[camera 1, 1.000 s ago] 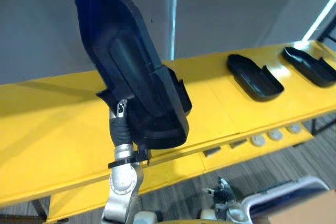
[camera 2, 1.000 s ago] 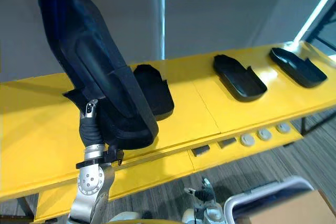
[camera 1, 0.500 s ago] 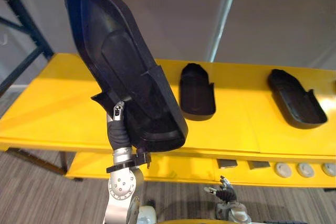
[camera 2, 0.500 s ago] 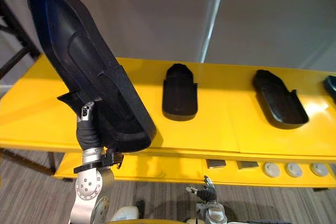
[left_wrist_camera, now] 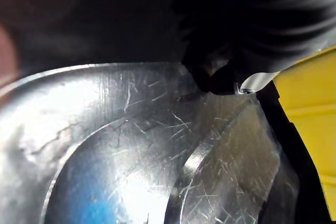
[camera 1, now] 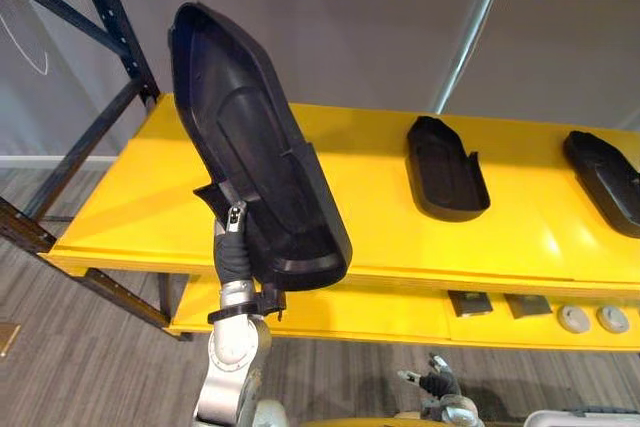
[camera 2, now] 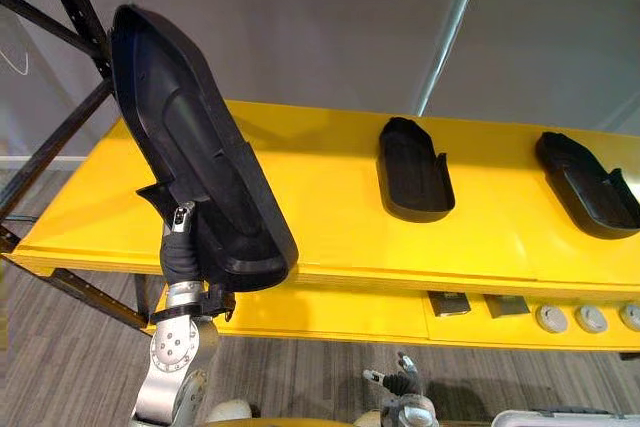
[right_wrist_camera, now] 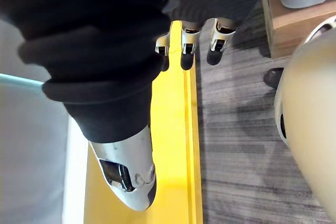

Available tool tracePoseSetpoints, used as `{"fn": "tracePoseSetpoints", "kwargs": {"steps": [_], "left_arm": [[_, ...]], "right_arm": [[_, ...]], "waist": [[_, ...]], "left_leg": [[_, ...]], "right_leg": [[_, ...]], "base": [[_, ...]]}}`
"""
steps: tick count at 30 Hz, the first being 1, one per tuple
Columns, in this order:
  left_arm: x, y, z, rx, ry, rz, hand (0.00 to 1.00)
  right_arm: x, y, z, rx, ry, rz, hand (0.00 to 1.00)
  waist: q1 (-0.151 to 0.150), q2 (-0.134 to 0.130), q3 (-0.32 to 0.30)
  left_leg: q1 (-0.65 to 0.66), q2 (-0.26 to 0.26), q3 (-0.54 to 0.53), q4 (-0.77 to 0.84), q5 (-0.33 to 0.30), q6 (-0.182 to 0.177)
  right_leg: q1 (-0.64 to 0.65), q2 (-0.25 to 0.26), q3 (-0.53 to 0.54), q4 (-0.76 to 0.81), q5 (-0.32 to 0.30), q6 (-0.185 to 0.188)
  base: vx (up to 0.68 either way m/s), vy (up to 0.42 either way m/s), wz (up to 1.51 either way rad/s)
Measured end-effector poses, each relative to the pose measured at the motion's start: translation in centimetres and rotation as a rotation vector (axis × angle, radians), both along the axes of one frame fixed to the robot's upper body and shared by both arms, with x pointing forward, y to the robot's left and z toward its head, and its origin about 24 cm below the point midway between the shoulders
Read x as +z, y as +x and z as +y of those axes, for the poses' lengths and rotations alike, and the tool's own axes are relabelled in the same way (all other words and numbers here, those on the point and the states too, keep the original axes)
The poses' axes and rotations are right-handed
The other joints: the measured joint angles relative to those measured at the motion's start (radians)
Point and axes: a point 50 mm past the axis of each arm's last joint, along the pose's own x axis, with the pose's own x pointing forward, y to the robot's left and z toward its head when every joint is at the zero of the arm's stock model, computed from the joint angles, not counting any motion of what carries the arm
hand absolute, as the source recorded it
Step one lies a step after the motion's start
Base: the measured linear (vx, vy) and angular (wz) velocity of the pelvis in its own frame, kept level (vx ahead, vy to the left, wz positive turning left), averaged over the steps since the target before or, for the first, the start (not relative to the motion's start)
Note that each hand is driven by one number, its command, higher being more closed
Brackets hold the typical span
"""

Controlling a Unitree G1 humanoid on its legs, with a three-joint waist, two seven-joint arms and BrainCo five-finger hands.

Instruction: Walk over and take plastic housings, then place them on the shelf

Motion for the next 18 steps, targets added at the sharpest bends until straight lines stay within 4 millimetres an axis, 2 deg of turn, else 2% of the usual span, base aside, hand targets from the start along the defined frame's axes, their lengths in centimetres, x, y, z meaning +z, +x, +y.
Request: {"fn": "tracePoseSetpoints", "kwargs": {"steps": [1, 2, 3, 4, 5, 6, 7, 8, 13, 15, 18], "left_arm": [[-0.2, 0.0, 0.0, 0.003, 0.0, 0.009, 1.0], [-0.6, -0.1, 0.3, 0.013, 0.007, 0.027, 1.0], [-0.9, -0.1, 0.2, 0.013, 0.01, 0.041, 1.0], [-0.9, -0.1, 0.1, 0.008, 0.009, 0.042, 1.0], [-0.7, 0.0, -0.2, -0.002, 0.009, 0.033, 1.0], [-0.7, 0.0, -0.2, -0.005, 0.013, 0.03, 1.0], [-0.8, 0.1, -0.6, -0.016, 0.006, 0.037, 1.0], [-0.8, 0.0, -1.3, -0.049, 0.008, 0.037, 1.0], [-0.4, 0.2, -2.0, -0.066, 0.018, 0.021, 1.0], [-0.4, 0.2, -2.0, -0.072, 0.02, 0.02, 1.0], [-0.4, 0.1, -1.3, -0.047, 0.028, 0.024, 1.0]], "right_arm": [[0.1, 0.2, -0.1, 0.012, -0.009, -0.003, 0.0], [0.4, 1.0, 0.0, 0.027, -0.012, -0.028, 0.0], [0.5, 1.1, 0.1, 0.029, -0.008, -0.035, 0.0], [0.5, 1.0, 0.2, 0.031, -0.006, -0.035, 0.0], [0.5, 0.8, 0.6, 0.044, 0.001, -0.039, 0.0], [0.5, 0.8, 0.8, 0.053, 0.003, -0.042, 0.0], [0.7, 1.0, 0.5, 0.052, -0.002, -0.055, 0.0], [0.6, 0.7, 0.4, 0.044, -0.003, -0.05, 0.0], [0.6, -0.7, 0.3, 0.0, 0.01, -0.041, 0.0], [0.6, -0.7, 0.4, -0.023, 0.018, -0.046, 0.0], [0.6, -0.6, 0.7, -0.031, 0.033, -0.05, 0.0]], "waist": [[0.006, 0.012, 0.002], [0.001, 0.021, 0.009], [-0.003, 0.023, 0.019], [-0.004, 0.024, 0.021], [-0.005, 0.017, 0.021], [-0.011, 0.011, 0.019], [-0.044, 0.016, 0.021], [-0.051, 0.017, 0.023], [-0.028, 0.013, 0.022], [-0.026, 0.01, 0.018], [-0.002, 0.003, 0.004]], "left_leg": [[0.008, 0.002, 0.023, -0.023, 0.002, 0.014], [0.039, 0.002, 0.061, -0.081, 0.028, 0.036], [0.074, -0.002, 0.08, -0.122, 0.048, 0.043], [0.086, -0.001, 0.087, -0.133, 0.054, 0.043], [0.084, -0.001, 0.09, -0.134, 0.062, 0.053], [0.076, -0.001, 0.087, -0.13, 0.064, 0.052], [0.065, 0.001, 0.045, -0.132, 0.069, 0.043], [0.066, -0.001, 0.033, -0.142, 0.087, 0.033], [0.111, -0.009, 0.006, -0.189, 0.125, 0.016], [0.131, -0.009, -0.007, -0.218, 0.139, 0.01], [0.148, -0.001, 0.0, -0.258, 0.15, 0.003]], "right_leg": [[-0.025, 0.003, -0.001, 0.007, 0.023, -0.055], [-0.07, 0.02, 0.016, 0.105, -0.035, -0.037], [-0.075, 0.08, 0.042, 0.185, -0.136, 0.009], [-0.076, 0.119, 0.053, 0.194, -0.182, 0.011], [-0.063, 0.202, 0.105, 0.175, -0.255, 0.027], [-0.054, 0.244, 0.146, 0.144, -0.289, 0.02], [-0.027, 0.299, 0.232, 0.094, -0.283, 0.009], [-0.021, 0.316, 0.247, 0.084, -0.271, -0.01], [0.018, 0.313, 0.213, 0.094, -0.279, -0.011], [0.046, 0.316, 0.198, 0.071, -0.279, -0.013], [0.071, 0.33, 0.198, 0.035, -0.267, -0.029]], "base": [[-0.2, 0.193, -1.05], [-0.17, 0.129, -0.82], [-0.11, 0.086, -0.69], [-0.06, 0.034, -0.51], [-0.03, -0.003, -0.31], [-0.04, -0.046, 0.08], [-0.02, -0.046, 0.39], [0.02, -0.066, 0.36], [0.07, -0.058, 0.23], [0.03, -0.054, 0.31], [-0.03, -0.04, -0.01]]}}
